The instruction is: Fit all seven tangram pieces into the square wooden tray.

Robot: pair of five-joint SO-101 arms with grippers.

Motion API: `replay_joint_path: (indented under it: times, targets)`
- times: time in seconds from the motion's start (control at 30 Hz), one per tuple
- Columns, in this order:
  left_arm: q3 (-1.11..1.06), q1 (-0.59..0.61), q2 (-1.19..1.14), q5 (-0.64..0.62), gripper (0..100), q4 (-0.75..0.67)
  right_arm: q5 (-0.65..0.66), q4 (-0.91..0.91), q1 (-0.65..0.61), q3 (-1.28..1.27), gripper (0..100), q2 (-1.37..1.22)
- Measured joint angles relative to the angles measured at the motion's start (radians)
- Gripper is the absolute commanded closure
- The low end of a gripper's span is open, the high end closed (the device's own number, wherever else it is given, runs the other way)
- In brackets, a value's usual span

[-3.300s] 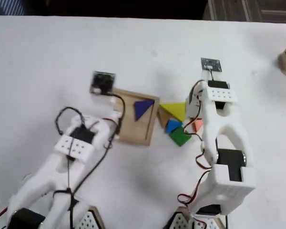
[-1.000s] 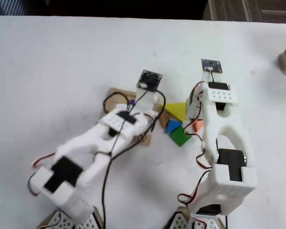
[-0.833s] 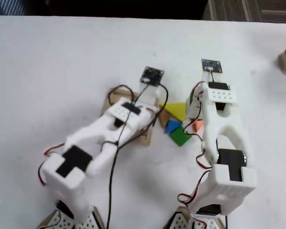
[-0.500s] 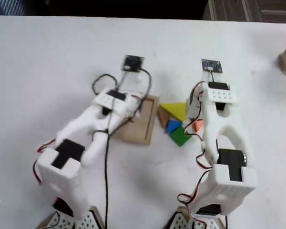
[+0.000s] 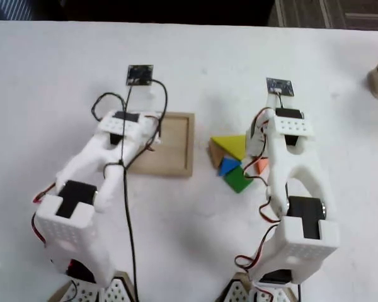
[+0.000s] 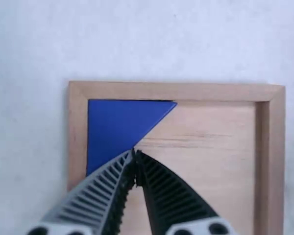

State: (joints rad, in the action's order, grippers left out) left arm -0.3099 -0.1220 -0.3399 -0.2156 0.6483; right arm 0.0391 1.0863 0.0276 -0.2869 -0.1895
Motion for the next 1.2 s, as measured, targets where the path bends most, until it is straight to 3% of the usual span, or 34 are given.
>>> replay_joint_path:
  times: [0.4,0.57,0.8,1.2]
  targets:
    - [-0.15,0.009,0.259,0.0,98,0.029,0.0,0.0,0.0,0.0,97.8,0.0]
    - [-0.233,0.069,0.356,0.002,98,-0.017,0.0,0.0,0.0,0.0,97.9,0.0]
    - [-0.296,0.245,0.358,0.0,98,-0.276,0.0,0.0,-0.006,-0.025,97.8,0.0]
    - [-0.236,0.262,0.219,0.002,98,-0.295,0.003,0.083,-0.078,-0.037,97.9,0.0]
